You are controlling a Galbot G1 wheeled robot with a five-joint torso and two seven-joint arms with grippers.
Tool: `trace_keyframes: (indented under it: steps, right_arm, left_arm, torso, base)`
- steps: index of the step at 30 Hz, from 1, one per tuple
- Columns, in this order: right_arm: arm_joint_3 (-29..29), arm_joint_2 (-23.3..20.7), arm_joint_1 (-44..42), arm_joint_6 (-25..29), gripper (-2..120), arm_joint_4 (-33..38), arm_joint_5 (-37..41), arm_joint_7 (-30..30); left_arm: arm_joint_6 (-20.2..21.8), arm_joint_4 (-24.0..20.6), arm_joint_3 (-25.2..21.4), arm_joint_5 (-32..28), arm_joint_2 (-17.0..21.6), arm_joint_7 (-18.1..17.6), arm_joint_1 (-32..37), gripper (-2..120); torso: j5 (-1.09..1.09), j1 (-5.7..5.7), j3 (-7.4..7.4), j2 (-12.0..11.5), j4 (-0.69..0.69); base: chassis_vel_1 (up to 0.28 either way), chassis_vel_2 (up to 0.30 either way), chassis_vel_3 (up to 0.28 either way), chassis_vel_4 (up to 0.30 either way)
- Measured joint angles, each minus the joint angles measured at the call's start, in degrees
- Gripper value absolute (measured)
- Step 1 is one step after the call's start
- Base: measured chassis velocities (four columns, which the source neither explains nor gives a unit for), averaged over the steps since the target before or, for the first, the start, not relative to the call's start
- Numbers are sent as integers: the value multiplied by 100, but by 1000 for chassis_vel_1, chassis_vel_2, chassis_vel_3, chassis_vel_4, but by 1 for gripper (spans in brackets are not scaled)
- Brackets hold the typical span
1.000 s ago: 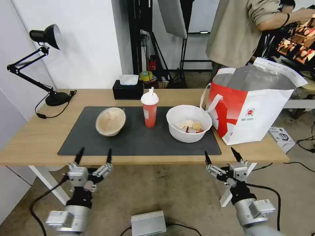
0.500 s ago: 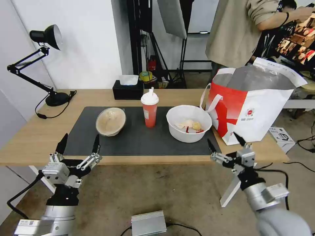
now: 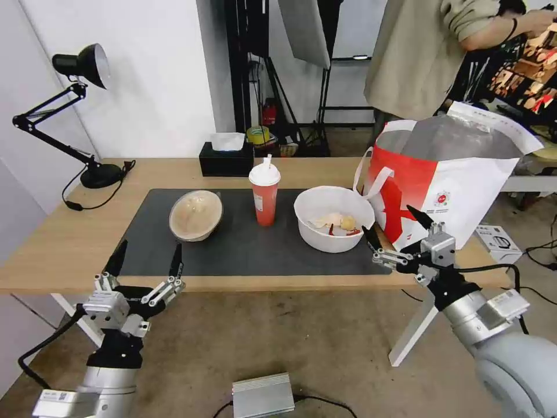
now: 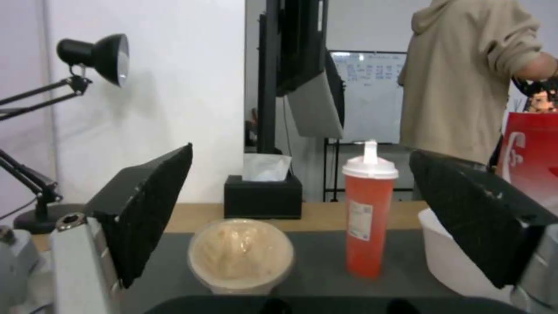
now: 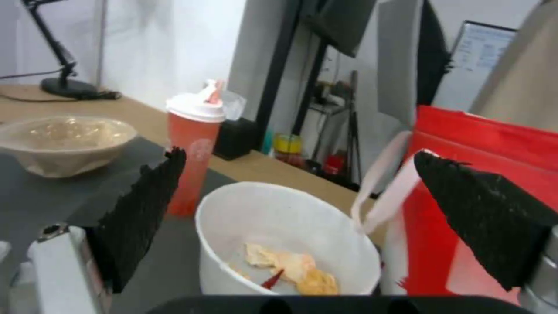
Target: Pick up the trash from the table and place it into the takeout bag.
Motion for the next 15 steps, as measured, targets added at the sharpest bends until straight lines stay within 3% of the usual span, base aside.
trace_keyframes:
  steps: [15]
  right_arm:
    - [-362,-839,654,-323,100,-265,490,-589]
  left_arm:
    - [-109,245,195,145,-144,179,-69,100]
  torso:
    - [0,0,0,0,0]
  base:
    - [0,0,0,0]
